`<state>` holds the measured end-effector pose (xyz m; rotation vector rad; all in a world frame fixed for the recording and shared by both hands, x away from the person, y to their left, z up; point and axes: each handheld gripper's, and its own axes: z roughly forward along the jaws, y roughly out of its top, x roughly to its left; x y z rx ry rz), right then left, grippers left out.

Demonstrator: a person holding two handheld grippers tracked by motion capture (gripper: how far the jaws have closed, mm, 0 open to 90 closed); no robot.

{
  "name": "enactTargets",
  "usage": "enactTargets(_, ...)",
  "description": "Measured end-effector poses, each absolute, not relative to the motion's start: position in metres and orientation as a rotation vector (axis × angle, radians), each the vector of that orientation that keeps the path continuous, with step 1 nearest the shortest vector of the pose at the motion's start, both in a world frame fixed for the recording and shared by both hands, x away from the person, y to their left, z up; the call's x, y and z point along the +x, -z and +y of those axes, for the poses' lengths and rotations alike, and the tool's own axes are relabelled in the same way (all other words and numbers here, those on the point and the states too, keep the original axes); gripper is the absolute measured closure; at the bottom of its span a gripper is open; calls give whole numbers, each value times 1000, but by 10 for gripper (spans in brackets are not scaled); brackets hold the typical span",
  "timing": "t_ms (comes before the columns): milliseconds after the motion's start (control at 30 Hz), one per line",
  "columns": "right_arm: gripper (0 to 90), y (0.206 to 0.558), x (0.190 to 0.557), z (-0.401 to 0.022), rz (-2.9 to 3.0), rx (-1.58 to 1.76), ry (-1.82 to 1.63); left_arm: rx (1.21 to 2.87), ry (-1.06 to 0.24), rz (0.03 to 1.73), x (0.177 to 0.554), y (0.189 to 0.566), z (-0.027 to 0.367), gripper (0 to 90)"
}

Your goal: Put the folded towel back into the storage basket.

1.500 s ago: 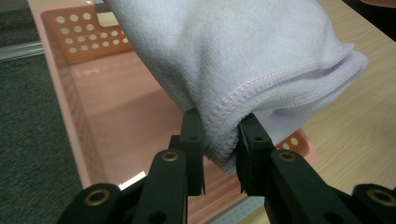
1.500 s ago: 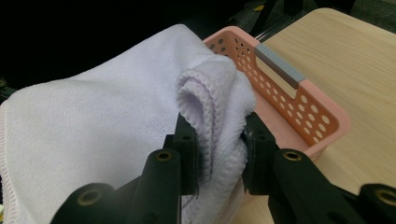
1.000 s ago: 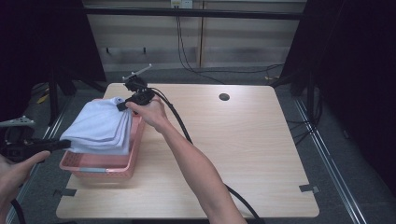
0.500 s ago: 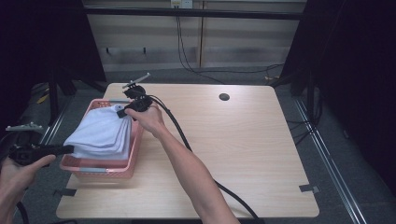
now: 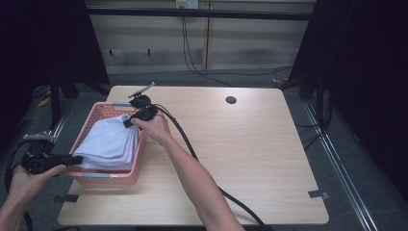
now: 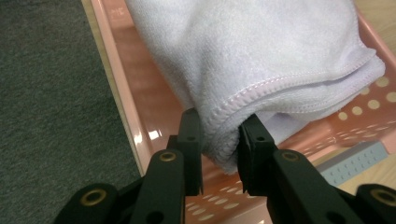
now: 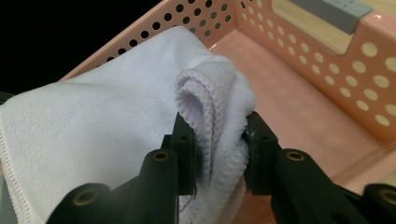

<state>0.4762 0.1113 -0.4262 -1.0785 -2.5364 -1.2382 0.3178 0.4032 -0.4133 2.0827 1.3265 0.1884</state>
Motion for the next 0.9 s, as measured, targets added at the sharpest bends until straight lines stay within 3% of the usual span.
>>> enactTargets(133, 492, 429, 477, 108, -2560, -1120, 1221, 2068, -197, 1346, 317, 412, 404, 609)
enactTargets(233, 423, 428, 478, 103, -2546, -1128, 1248, 2042, -194, 1347, 314, 408, 404, 539)
enactTargets(400, 422, 423, 478, 97, -2534, -1130, 1282, 2034, -208, 1324, 311, 404, 398, 510)
enactTargets(900, 416, 411, 464, 56, -2526, -1027, 1371, 1944, -232, 1288, 297, 398, 359, 553)
